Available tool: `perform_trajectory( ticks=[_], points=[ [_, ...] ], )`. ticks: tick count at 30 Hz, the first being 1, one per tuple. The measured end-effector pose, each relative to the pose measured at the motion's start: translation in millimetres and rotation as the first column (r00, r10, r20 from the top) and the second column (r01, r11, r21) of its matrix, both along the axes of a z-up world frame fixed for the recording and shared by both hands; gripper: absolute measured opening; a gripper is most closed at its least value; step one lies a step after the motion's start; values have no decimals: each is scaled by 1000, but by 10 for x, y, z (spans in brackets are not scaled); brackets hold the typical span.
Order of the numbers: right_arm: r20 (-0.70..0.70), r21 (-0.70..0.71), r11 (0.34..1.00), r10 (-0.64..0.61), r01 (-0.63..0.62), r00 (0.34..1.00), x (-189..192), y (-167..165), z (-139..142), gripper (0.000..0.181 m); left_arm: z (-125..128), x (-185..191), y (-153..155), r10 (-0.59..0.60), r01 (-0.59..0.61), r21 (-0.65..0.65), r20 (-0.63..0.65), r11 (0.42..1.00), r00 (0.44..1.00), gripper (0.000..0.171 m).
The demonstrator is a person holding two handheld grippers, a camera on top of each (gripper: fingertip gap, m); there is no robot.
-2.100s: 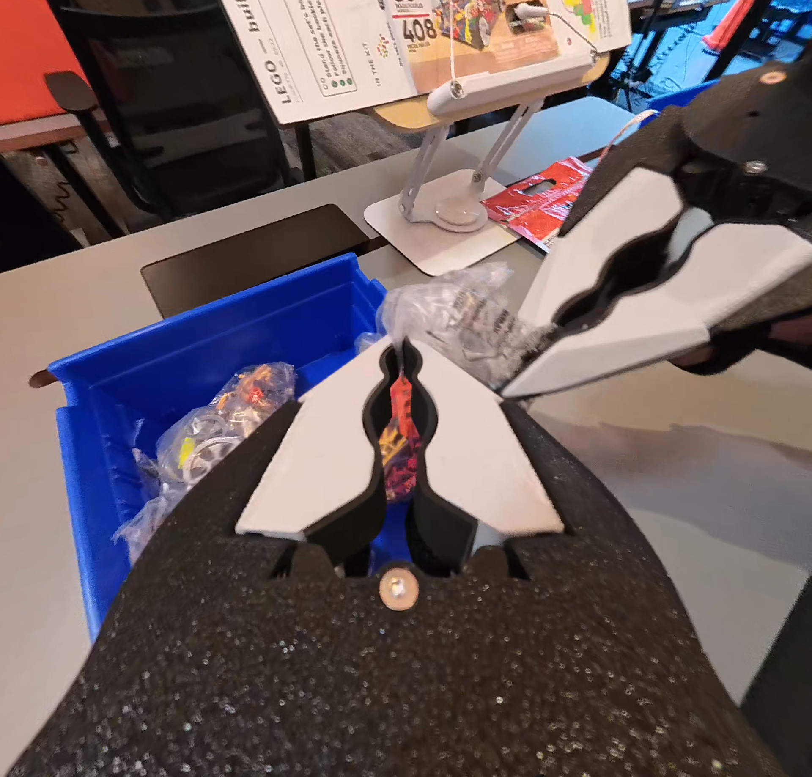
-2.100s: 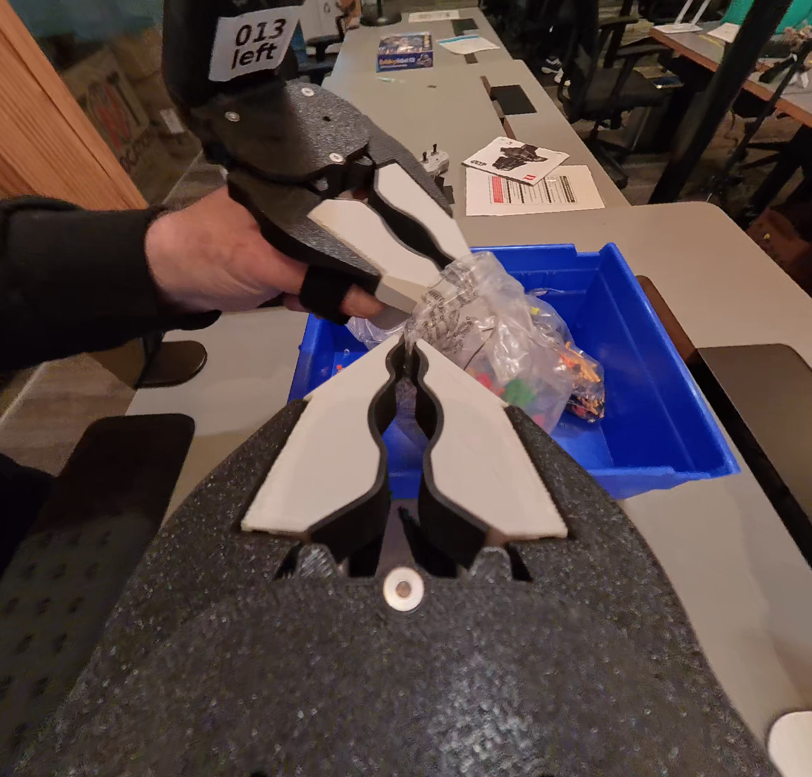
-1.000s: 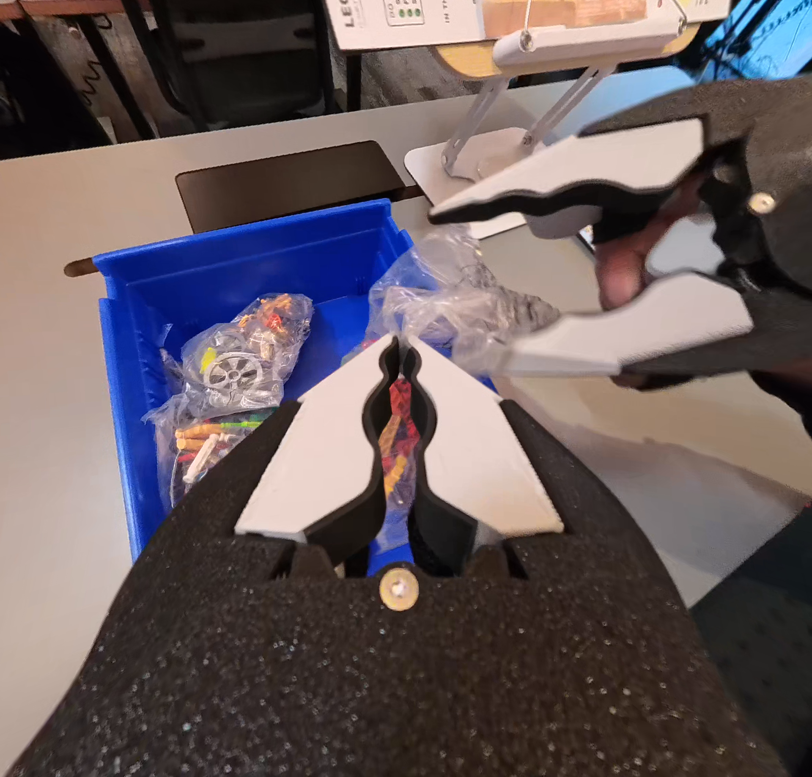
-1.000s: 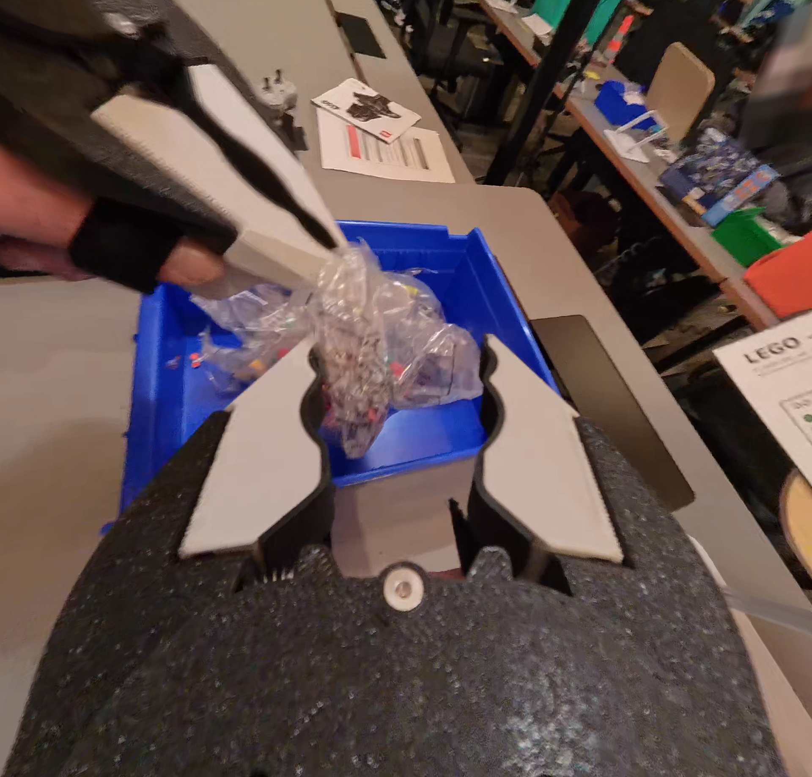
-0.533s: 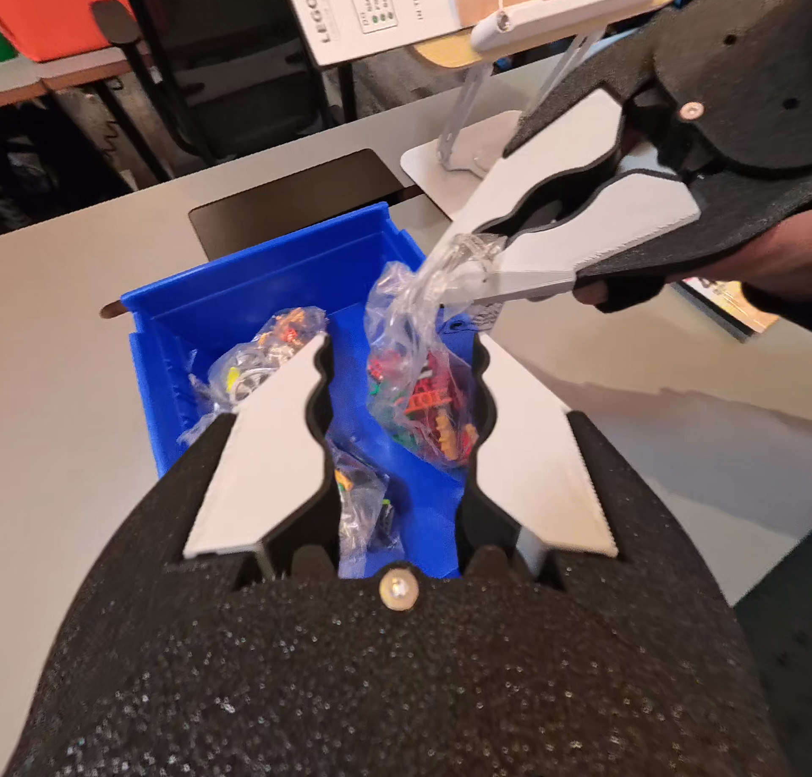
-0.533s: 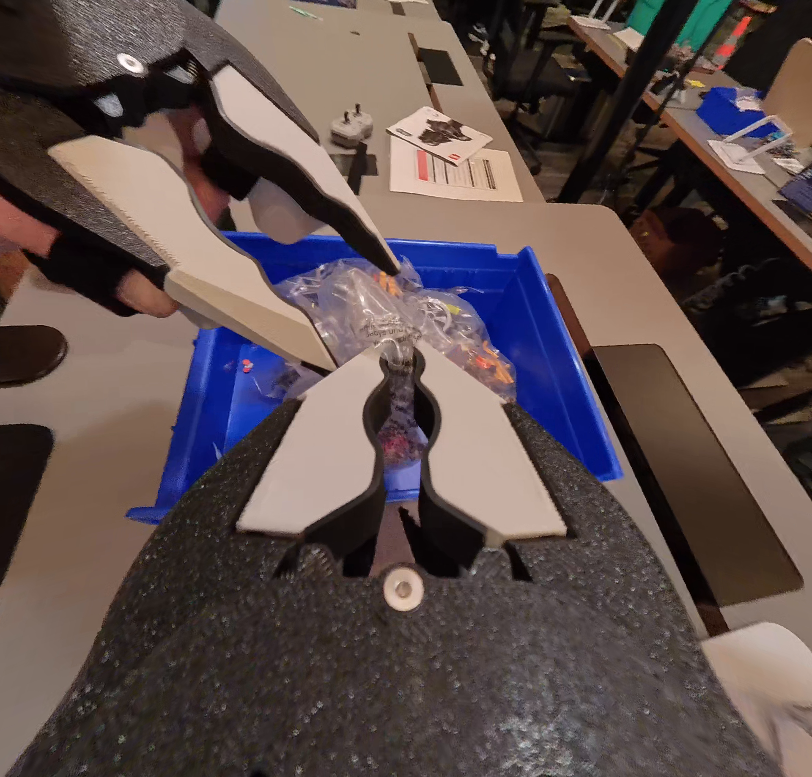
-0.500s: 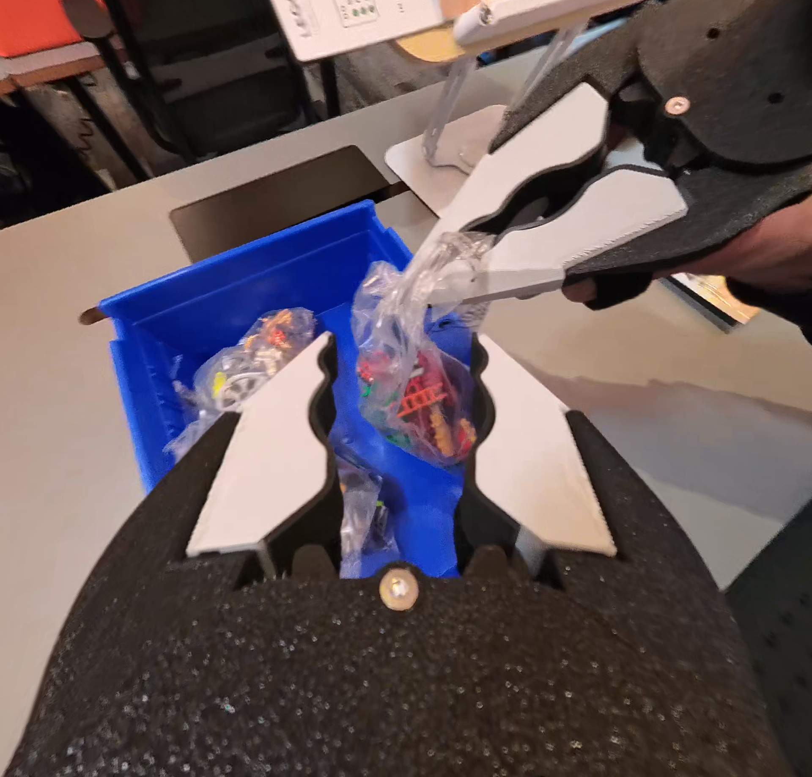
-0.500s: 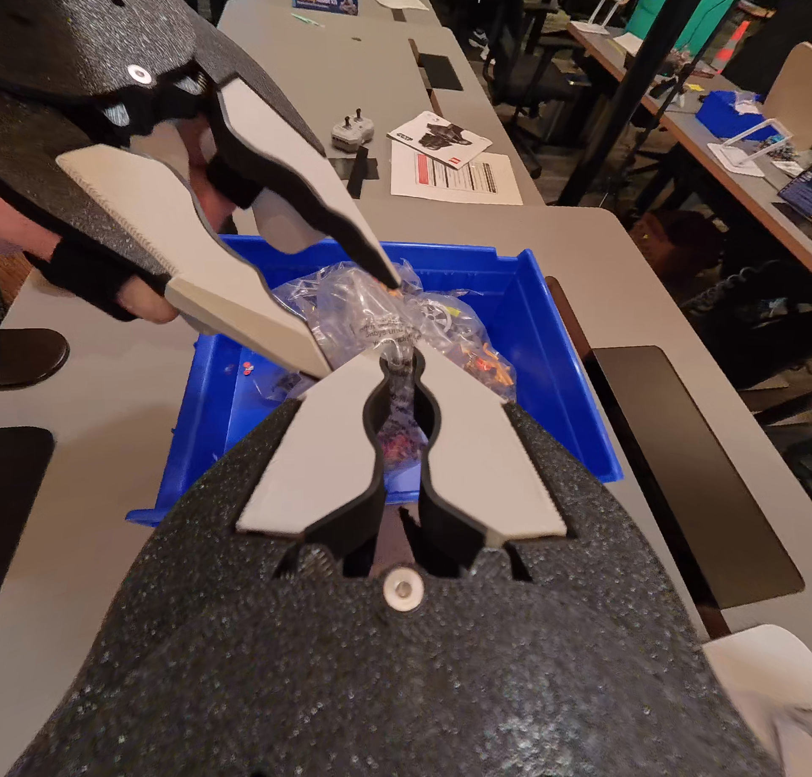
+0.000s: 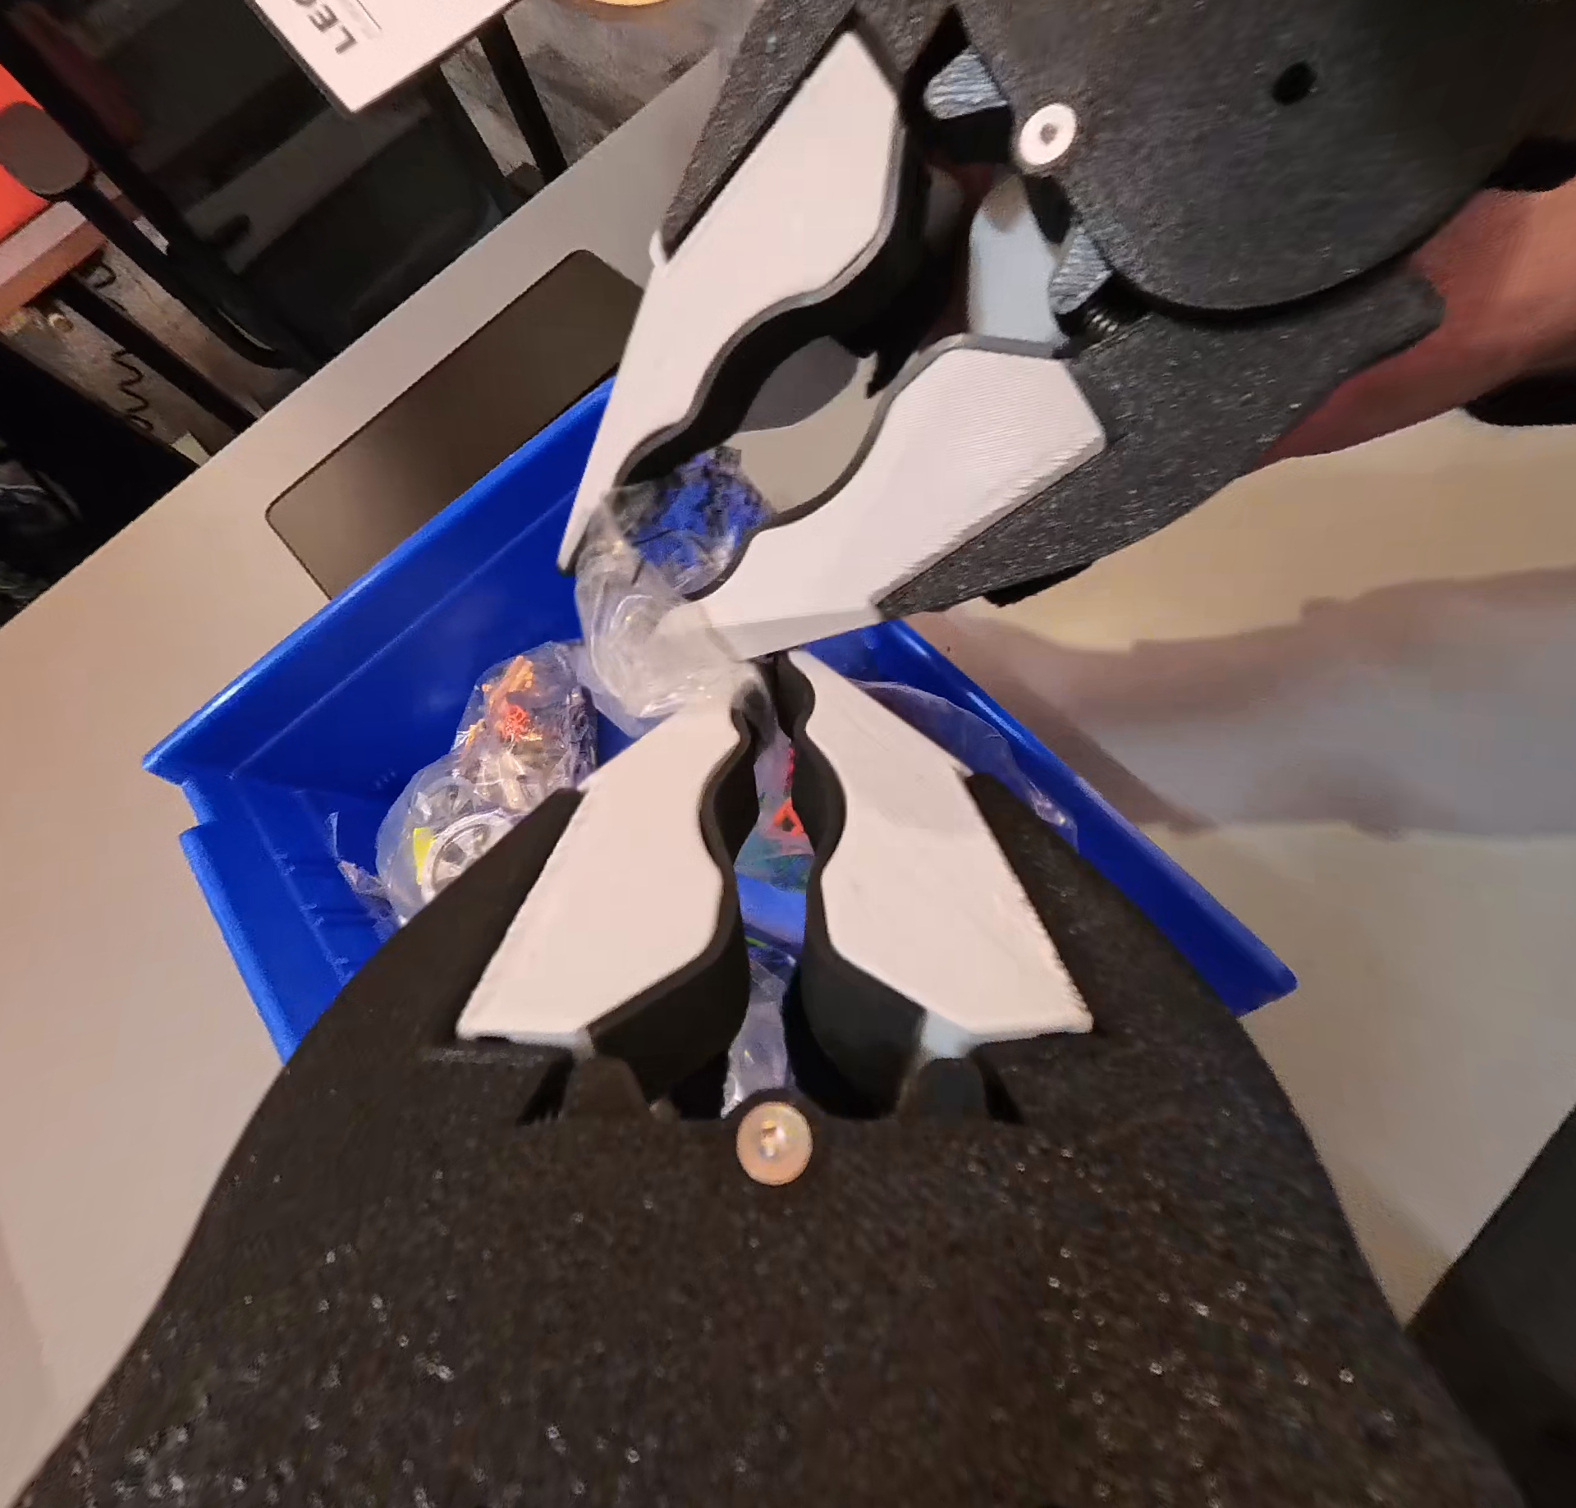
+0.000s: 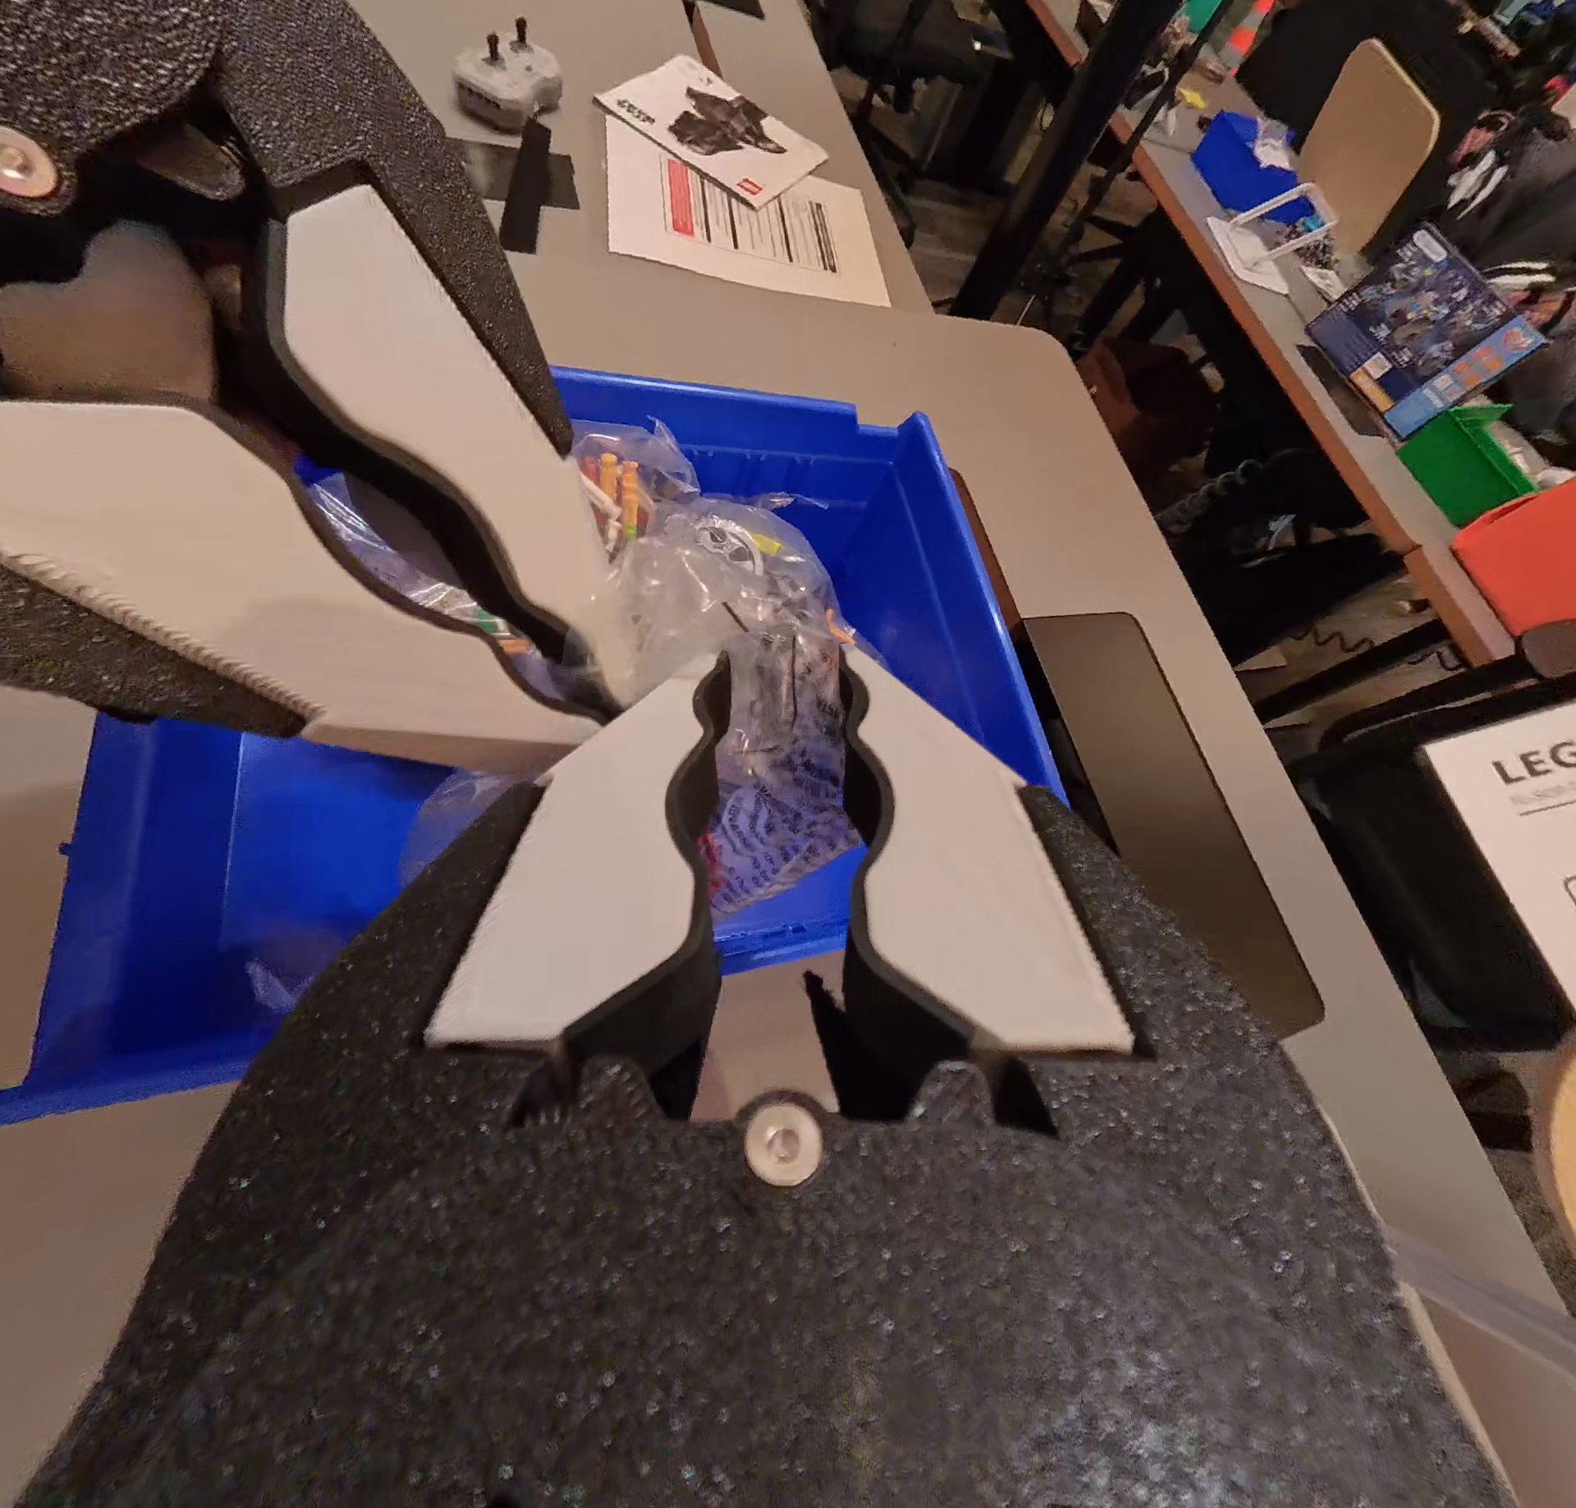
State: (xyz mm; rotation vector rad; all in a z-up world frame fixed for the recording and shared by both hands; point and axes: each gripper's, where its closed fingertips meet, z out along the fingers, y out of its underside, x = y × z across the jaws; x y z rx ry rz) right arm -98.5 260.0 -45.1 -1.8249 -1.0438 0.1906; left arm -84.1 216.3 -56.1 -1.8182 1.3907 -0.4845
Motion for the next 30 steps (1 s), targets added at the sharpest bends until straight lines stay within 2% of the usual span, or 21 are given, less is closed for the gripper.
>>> perform_trajectory(
  ticks=[5, 9, 11, 14, 22, 25, 30],
  points=[
    [42, -69, 997, 23, -20, 999, -42, 75, -193, 16, -114, 39, -34, -33, 33, -20, -12, 999, 999, 0],
    [67, -98, 994, 45, -38, 997, -88, 106, -312, 5, -186, 60, -51, -35, 35, -33, -4, 999, 999, 0],
    [88, -109, 993, 47, -38, 995, -107, 128, -394, 4, -248, 38, -46, -31, 30, -18, -42, 999, 999, 0],
    [86, -146, 988, 63, -50, 994, -118, 150, -473, 0, -268, 63, -78, -40, 40, -26, -16, 999, 999, 0],
    [172, -177, 984, 16, 15, 985, -59, 360, -760, 0, -346, 86, -155, -43, 43, -15, -8, 999, 999, 0],
    [176, -165, 986, 14, 16, 984, -24, 389, -765, 0, -317, 13, -146, -13, 14, -33, 30, 999, 999, 0],
    [75, -192, 981, -16, 30, 997, 14, 424, -611, 0, -148, -244, -91, 45, -29, -99, 165, 995, 985, 0]
  ],
)
